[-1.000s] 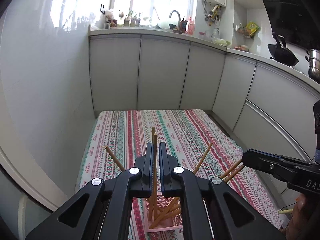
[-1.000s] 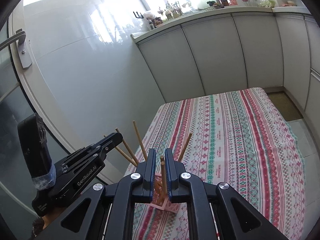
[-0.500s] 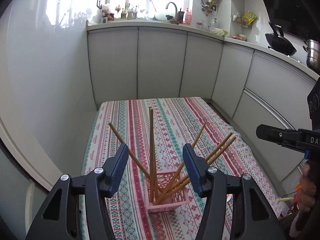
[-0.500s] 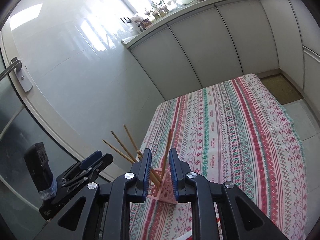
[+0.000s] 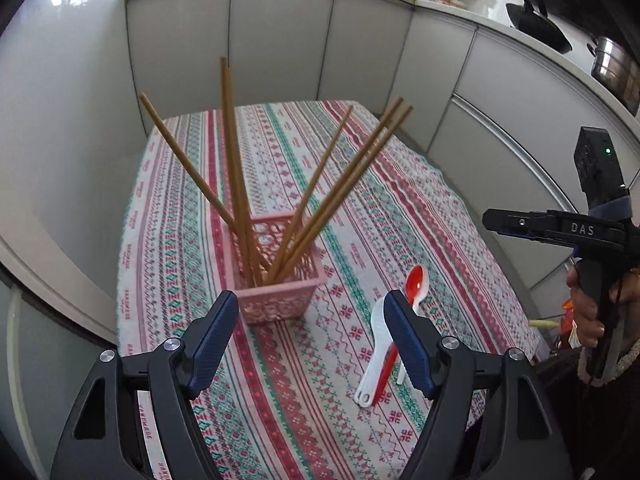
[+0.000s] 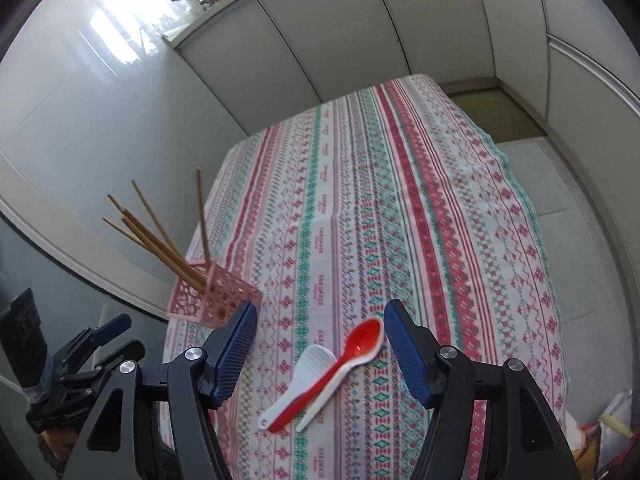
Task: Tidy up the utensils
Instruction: 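Move the left tool to the red spoon and grasp it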
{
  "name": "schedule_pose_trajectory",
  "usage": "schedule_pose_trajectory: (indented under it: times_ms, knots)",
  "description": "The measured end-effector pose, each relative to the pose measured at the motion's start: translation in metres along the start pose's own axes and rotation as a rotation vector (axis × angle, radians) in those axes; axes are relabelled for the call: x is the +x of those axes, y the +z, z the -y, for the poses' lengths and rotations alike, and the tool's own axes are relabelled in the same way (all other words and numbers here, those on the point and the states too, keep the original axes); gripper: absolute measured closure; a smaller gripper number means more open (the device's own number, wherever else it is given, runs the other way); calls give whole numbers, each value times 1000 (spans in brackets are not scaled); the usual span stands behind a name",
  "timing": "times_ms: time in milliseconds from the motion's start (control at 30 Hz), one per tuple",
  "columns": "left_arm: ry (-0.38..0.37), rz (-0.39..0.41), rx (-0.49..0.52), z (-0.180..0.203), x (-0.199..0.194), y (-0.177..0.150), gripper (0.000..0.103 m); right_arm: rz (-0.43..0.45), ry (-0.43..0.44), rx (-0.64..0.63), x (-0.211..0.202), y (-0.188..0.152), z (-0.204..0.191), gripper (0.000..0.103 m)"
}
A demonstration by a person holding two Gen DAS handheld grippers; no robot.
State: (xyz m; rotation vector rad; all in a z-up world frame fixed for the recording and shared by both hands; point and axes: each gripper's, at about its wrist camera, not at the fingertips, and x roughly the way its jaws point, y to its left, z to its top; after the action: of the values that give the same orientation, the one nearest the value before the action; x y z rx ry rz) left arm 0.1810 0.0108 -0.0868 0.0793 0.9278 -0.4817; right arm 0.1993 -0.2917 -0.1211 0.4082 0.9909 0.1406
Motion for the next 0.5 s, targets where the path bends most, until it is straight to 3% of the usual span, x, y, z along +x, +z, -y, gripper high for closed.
schedule_pose_trajectory:
  times_ms: [167,500]
  knots:
    - [-51,-89,30,24,19,-7,25,-115,-46,62,18,-13,27,35]
    - [-76,-198,154,84,63,-22,26,-156,-107,110,16,-23,62,35]
